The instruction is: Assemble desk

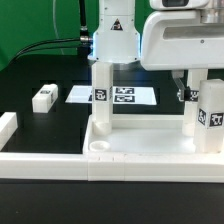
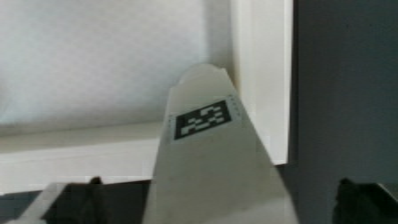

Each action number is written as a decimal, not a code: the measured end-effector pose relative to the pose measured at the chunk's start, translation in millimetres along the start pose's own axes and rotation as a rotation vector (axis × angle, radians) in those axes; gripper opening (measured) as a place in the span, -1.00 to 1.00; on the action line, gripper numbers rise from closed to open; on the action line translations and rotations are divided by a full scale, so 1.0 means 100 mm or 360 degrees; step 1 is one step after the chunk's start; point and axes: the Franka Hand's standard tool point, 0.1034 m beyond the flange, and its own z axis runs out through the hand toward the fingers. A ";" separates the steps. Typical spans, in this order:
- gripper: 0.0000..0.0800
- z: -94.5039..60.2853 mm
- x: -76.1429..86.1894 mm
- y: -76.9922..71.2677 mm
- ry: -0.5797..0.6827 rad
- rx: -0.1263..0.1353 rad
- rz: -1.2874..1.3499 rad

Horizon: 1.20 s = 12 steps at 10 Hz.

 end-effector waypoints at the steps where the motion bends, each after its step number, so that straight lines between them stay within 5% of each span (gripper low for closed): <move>1: 0.32 0.00 0.00 0.00 0.0001 -0.0010 -0.0078; 2: -0.02 0.00 0.00 0.01 0.0001 -0.0011 -0.0078; 3: -0.02 0.00 0.00 0.01 0.0001 -0.0012 -0.0076; 4: -0.28 0.00 0.00 0.01 0.0001 -0.0011 -0.0066; 7: -0.28 0.00 0.00 0.01 0.0001 -0.0009 0.0036; 12: -0.28 0.00 -0.02 0.01 0.0011 -0.0005 0.0930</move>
Offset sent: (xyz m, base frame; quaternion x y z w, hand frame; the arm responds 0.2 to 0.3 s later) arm 0.0000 0.0000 0.0000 0.0000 0.0000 0.0000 1.0000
